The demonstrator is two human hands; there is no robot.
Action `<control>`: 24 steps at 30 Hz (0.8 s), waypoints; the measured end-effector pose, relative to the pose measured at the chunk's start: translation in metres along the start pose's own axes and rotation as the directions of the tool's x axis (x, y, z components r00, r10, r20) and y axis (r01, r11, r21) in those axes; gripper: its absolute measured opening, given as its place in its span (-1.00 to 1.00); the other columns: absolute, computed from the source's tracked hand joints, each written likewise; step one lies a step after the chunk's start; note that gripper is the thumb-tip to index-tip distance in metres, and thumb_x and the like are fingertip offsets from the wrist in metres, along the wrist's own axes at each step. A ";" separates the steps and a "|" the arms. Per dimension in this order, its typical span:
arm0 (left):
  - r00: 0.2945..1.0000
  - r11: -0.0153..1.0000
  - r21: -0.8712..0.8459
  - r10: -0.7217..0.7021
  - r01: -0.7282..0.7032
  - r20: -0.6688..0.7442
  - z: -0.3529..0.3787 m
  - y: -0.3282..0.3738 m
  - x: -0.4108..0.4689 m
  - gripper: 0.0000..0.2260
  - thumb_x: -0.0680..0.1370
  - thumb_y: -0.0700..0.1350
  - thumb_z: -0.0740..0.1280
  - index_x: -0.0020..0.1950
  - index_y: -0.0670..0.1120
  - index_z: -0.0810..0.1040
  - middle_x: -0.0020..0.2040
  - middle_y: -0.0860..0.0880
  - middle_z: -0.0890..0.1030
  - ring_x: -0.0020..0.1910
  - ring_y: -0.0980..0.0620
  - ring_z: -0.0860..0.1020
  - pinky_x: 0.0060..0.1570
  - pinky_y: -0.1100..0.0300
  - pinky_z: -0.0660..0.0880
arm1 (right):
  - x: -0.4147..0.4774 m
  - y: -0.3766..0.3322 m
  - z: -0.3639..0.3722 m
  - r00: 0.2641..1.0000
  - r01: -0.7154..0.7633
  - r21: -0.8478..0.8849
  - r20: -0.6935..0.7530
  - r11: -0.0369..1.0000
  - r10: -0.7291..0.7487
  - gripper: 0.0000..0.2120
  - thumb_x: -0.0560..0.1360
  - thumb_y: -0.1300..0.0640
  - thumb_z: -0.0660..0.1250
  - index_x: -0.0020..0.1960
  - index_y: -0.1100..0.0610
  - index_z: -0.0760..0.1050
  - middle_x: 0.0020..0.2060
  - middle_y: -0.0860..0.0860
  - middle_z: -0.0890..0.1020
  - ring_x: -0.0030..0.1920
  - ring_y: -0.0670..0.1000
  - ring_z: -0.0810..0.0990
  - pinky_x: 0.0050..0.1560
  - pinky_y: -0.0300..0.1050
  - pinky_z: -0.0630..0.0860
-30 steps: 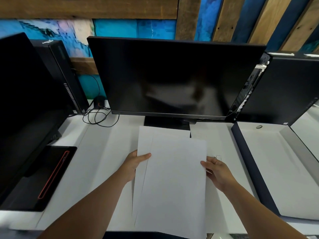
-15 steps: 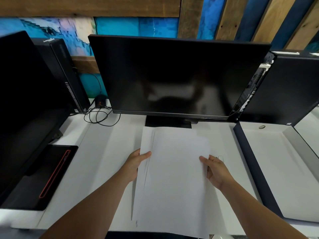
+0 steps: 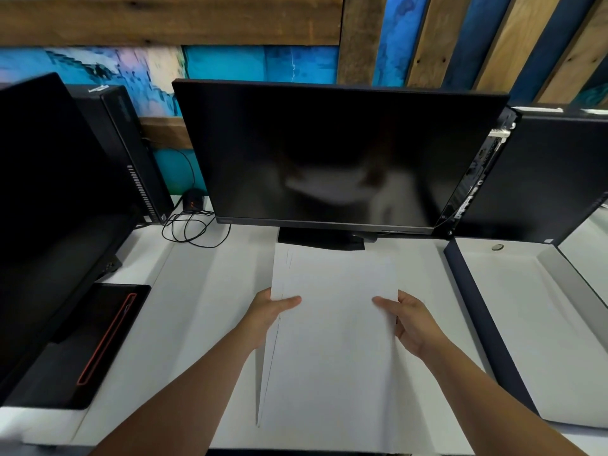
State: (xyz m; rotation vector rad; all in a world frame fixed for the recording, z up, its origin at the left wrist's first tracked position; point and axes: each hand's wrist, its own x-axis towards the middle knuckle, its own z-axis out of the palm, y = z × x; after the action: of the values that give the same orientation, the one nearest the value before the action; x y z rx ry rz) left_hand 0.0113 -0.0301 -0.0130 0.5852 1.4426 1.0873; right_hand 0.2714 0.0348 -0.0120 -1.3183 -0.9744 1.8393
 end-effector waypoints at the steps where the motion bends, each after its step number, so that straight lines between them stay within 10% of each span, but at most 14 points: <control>1: 1.000 1.000 -0.008 0.018 -0.018 0.008 0.001 0.002 -0.001 -0.73 0.45 -0.25 0.45 0.14 -0.15 0.60 0.06 -0.08 0.67 0.08 -0.05 0.62 0.22 0.03 0.48 | -0.003 -0.005 0.002 1.000 0.011 -0.045 0.011 0.999 -0.011 -0.75 0.44 0.28 0.39 0.11 0.28 0.56 0.01 0.17 0.69 0.00 0.17 0.68 -0.02 -0.03 0.59; 10: 0.987 0.983 -0.085 0.159 -0.160 -0.027 0.013 0.055 -0.019 -0.87 0.49 -0.29 0.35 -0.17 -0.10 0.65 -0.24 -0.04 0.70 -0.21 -0.04 0.64 -0.02 0.05 0.54 | -0.025 -0.058 0.022 0.985 0.158 -0.016 0.068 0.987 -0.157 -0.70 0.35 0.24 0.48 0.07 0.28 0.60 0.01 0.20 0.69 0.04 0.24 0.65 0.18 0.15 0.53; 24: 0.924 0.922 -0.115 0.377 -0.369 0.059 0.013 0.076 -0.058 -0.83 0.32 -0.24 0.49 -0.13 -0.10 0.61 -0.26 0.02 0.72 -0.15 -0.05 0.67 -0.26 0.27 0.59 | -0.054 -0.078 0.037 0.924 0.358 0.006 0.142 0.934 -0.355 -0.65 0.31 0.21 0.48 0.09 0.23 0.61 0.04 0.17 0.68 0.07 0.20 0.65 0.15 0.09 0.53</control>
State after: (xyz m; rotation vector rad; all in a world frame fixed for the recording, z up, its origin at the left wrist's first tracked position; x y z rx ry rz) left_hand 0.0176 -0.0424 0.0825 0.8447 1.2244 1.4105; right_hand 0.2577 0.0213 0.0874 -0.9534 -1.2210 1.6576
